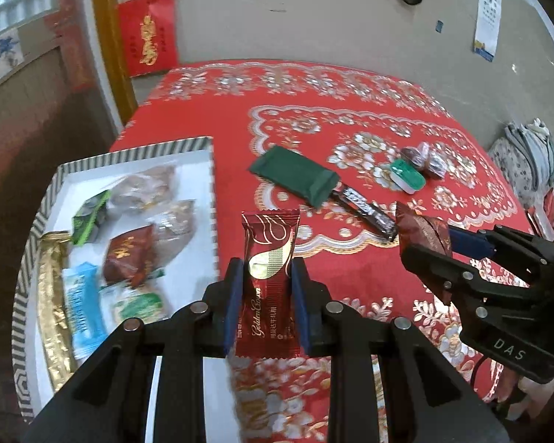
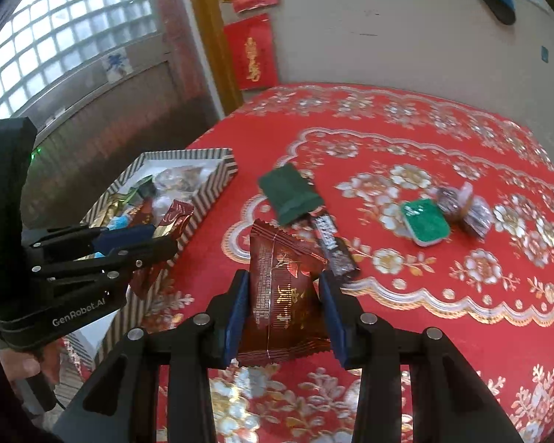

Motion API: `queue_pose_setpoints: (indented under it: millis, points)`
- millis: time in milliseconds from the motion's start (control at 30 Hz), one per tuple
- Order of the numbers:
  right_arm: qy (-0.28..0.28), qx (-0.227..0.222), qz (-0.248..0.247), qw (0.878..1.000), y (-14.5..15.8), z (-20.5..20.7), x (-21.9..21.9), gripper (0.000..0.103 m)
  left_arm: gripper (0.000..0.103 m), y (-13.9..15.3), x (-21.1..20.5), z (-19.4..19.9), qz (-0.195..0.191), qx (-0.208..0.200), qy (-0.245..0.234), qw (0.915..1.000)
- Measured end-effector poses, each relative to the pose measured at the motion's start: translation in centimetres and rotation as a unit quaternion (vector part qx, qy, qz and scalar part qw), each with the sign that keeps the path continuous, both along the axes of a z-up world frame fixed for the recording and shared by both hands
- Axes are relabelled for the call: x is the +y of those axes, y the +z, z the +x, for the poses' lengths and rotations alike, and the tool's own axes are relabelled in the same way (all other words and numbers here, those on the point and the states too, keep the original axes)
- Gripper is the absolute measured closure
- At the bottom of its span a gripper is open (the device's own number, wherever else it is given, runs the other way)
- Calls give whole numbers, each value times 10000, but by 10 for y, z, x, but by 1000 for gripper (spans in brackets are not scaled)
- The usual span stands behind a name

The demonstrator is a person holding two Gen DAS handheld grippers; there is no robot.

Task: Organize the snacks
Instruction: 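Carry the red chocolate bar and red-brown candy over the white box with both tools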

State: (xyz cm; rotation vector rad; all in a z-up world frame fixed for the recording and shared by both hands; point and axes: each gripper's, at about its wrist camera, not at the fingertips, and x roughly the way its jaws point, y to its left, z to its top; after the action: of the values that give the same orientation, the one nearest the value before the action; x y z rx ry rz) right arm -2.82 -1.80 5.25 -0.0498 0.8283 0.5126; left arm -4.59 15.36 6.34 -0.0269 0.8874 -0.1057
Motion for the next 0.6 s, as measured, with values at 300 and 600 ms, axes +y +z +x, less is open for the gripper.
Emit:
queue_pose_setpoints:
  millis: [300,600]
  points:
    - [343,-95,-100,9993,7,-7,35,64,80,4,38,-12,-28,-85,354,9993]
    - [731,-171,-245,9969,12,-13,77,64,80,1,81,-24,-88,-89,744,9972]
